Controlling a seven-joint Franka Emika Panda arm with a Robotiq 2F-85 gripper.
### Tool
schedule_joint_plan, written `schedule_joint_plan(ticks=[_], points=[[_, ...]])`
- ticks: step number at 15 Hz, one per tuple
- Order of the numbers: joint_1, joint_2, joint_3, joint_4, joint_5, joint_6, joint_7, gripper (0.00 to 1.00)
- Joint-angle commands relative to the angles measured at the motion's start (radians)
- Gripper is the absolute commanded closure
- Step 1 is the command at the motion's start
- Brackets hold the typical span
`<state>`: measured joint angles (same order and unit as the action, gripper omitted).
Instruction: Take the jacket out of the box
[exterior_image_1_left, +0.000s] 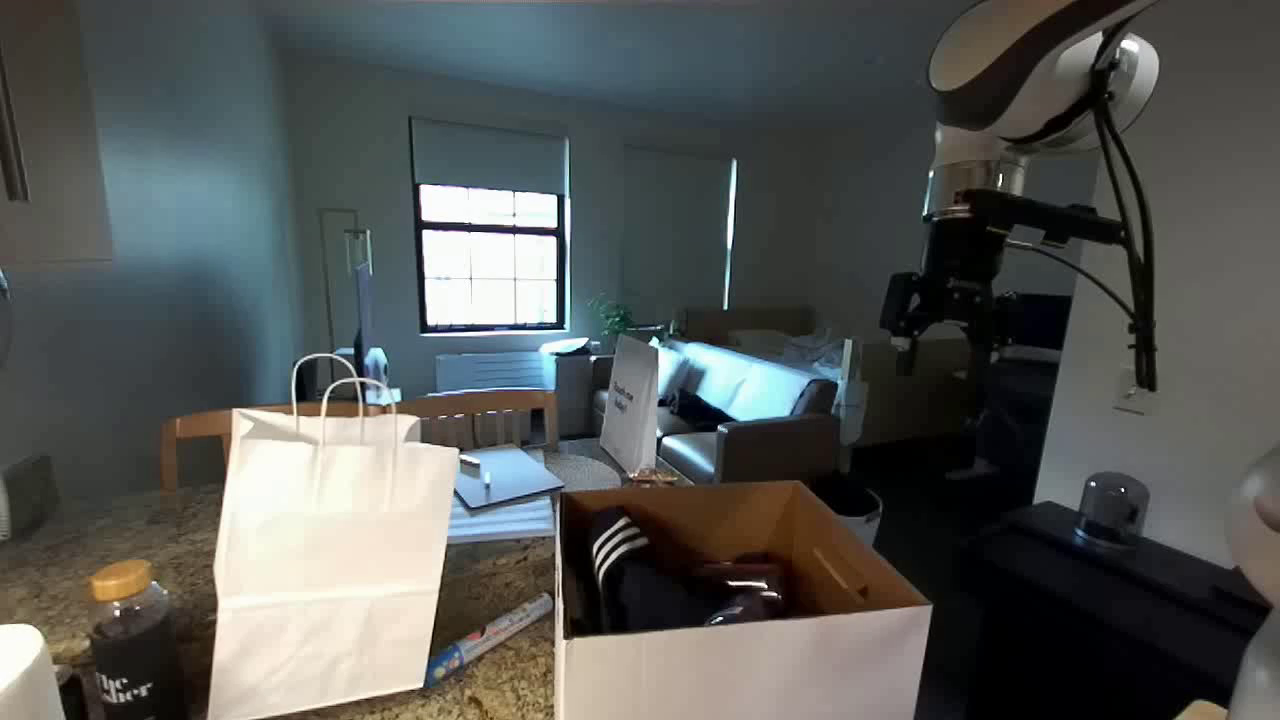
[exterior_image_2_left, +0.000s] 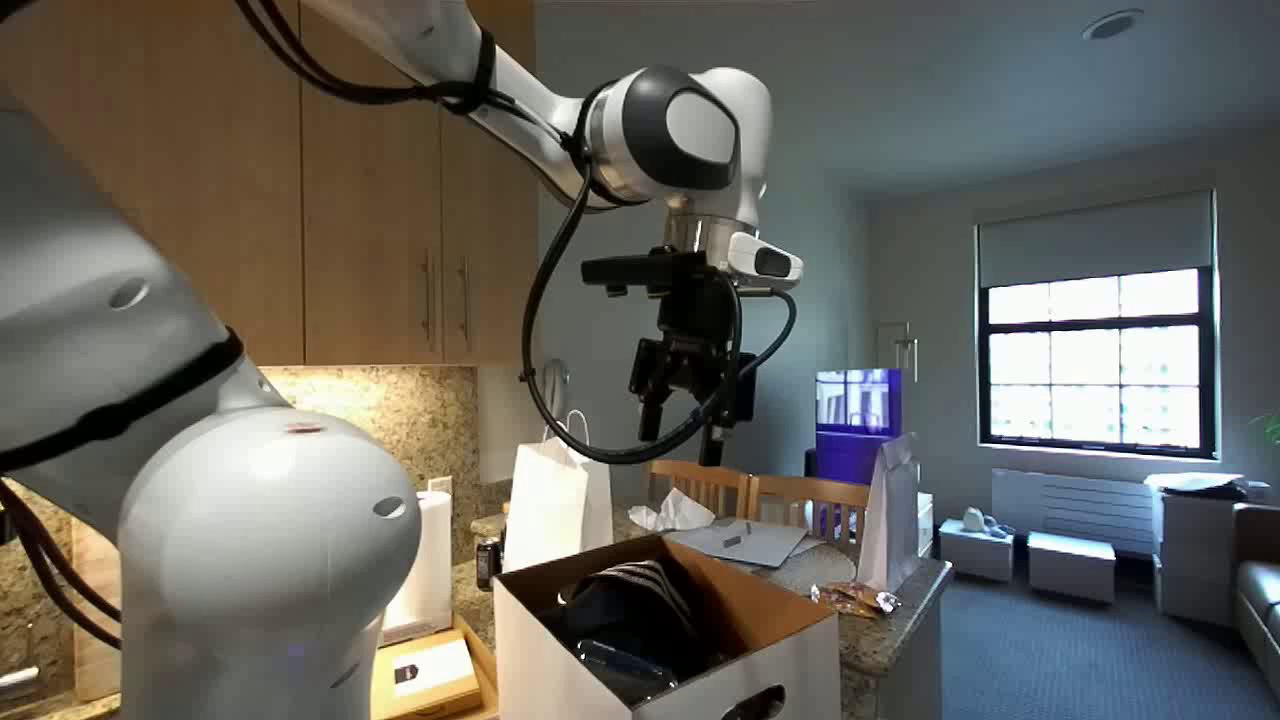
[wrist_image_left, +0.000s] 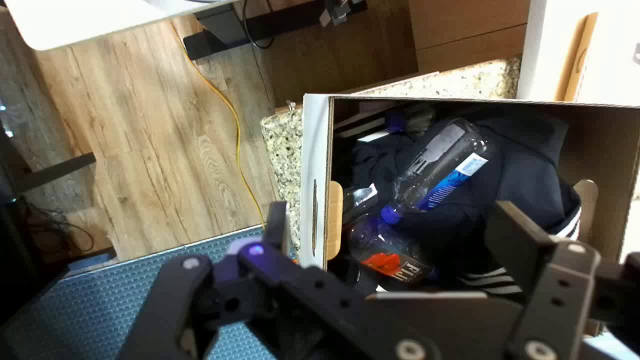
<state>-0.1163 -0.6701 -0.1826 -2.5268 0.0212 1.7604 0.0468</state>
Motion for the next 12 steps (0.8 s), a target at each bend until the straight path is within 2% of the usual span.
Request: schedule_joint_plan(ticks=[1, 10, 12], points=[[-0.02, 0.003, 0.016, 0.002, 0.01, -0.002, -0.01, 0.0], [-0.02, 0.003, 0.016, 0.002, 0.01, -0.002, -0.01, 0.0], [-0.003, 0.003, 0.034, -0.008, 0.06, 0.038, 0.029, 0.0]])
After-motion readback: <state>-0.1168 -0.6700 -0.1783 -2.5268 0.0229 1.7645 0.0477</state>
